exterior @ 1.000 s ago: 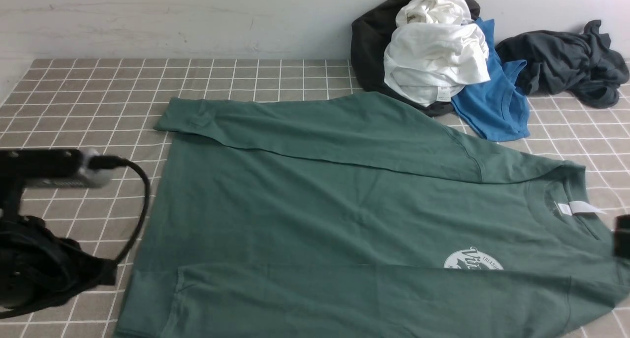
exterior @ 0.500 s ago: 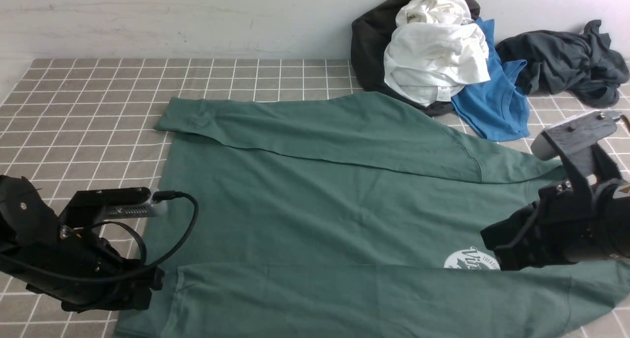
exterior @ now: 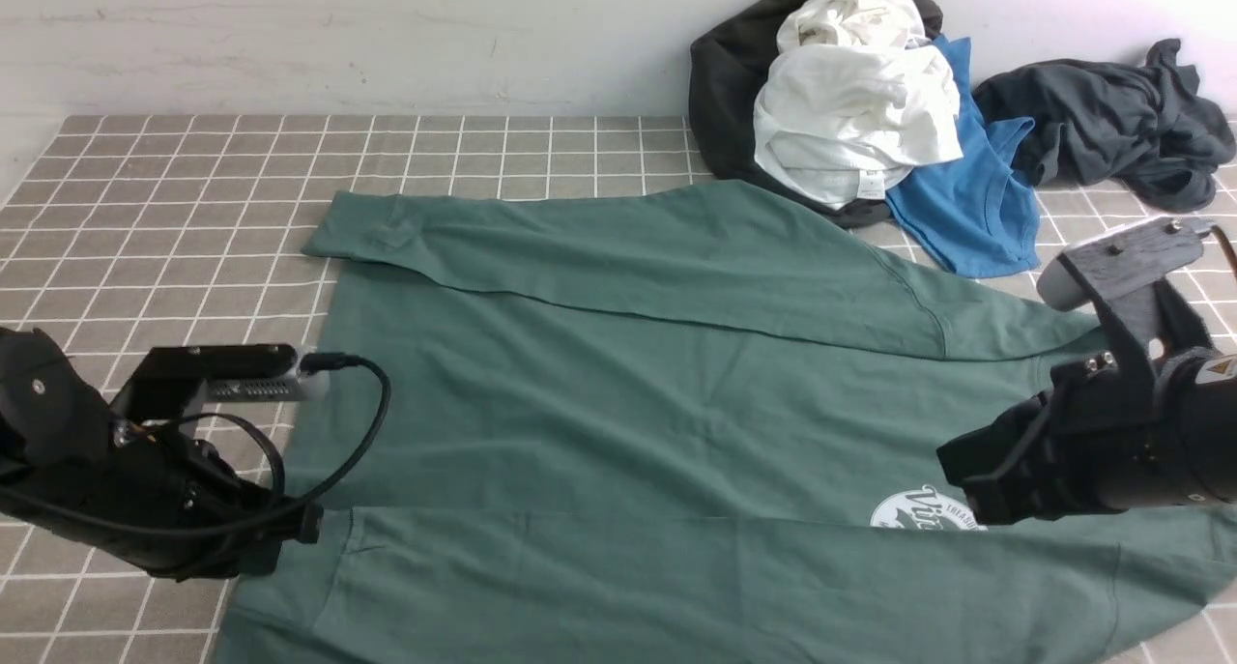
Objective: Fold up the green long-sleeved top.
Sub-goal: Use the left arm to clamp the cuff closest to it
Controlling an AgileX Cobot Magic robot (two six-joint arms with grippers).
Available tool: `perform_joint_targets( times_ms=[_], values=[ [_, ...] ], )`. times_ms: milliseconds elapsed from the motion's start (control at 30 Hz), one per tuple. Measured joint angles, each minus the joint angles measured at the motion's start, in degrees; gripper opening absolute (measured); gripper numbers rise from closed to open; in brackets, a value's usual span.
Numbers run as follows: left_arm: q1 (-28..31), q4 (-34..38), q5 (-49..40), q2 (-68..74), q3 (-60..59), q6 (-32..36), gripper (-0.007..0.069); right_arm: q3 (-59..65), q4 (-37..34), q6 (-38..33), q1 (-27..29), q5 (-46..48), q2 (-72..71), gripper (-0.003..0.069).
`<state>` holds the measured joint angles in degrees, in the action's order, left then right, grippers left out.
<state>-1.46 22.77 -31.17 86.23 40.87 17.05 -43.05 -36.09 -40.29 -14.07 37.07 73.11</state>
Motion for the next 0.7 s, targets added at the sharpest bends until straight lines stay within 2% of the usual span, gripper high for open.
perform_joint_targets(
  times_ms=[167,367,567,700],
  values=[
    [0.00,-0.88,-7.85,-0.34,3.61,0.02,0.0016,0.00,0.00,-0.43,0.00,0.00,0.00,-0.0010],
    [0.00,-2.57,-11.01,2.77,4.06,-0.04,0.0036,0.00,-0.05,-0.59,0.00,0.00,0.00,-0.0010],
    [0.00,-3.28,-12.32,4.96,5.26,-0.71,0.0179,0.00,-0.21,-0.63,0.00,0.00,0.00,-0.0010],
    [0.00,-3.28,-12.11,4.96,7.70,-1.69,0.0246,0.00,-0.21,-0.63,0.00,0.00,0.00,-0.0010]
  ],
)
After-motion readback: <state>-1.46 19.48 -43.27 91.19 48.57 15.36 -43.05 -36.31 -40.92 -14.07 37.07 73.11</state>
